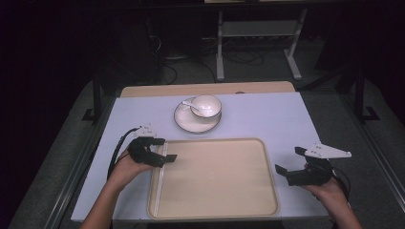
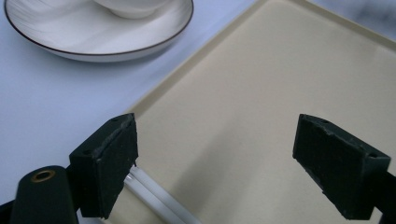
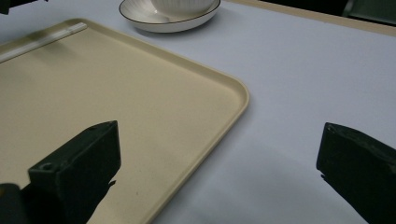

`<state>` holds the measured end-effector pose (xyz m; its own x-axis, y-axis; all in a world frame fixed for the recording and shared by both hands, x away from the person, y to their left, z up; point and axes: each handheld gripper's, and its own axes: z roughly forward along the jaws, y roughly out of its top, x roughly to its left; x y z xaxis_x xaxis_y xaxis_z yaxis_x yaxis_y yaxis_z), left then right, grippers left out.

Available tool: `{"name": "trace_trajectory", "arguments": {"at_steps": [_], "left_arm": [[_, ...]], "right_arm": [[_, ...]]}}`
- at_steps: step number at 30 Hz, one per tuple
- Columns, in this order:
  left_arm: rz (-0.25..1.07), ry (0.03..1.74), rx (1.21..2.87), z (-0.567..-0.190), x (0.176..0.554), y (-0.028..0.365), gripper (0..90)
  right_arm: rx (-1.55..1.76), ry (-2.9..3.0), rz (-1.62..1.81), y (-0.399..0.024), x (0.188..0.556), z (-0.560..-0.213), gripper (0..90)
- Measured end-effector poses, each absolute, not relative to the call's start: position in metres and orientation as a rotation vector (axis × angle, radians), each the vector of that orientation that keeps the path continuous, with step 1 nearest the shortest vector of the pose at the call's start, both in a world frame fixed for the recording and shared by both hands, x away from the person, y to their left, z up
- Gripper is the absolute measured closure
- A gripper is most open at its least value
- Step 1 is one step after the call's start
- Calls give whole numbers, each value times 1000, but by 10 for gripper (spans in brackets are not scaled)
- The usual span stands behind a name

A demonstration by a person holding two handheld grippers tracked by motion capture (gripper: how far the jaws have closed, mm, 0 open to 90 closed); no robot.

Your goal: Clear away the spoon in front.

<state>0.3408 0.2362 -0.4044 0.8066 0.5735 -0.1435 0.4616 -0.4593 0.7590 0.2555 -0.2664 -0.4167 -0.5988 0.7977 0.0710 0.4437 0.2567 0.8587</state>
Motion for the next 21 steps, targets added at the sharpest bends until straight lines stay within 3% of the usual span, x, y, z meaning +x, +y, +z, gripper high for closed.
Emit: {"name": "trace_trajectory", "arguments": {"at_steps": [21], "left_arm": [[185,770,2111,-385,393,228,134]], "right_arm": [[1145,2154,1285,-267,256,-418,0]]}}
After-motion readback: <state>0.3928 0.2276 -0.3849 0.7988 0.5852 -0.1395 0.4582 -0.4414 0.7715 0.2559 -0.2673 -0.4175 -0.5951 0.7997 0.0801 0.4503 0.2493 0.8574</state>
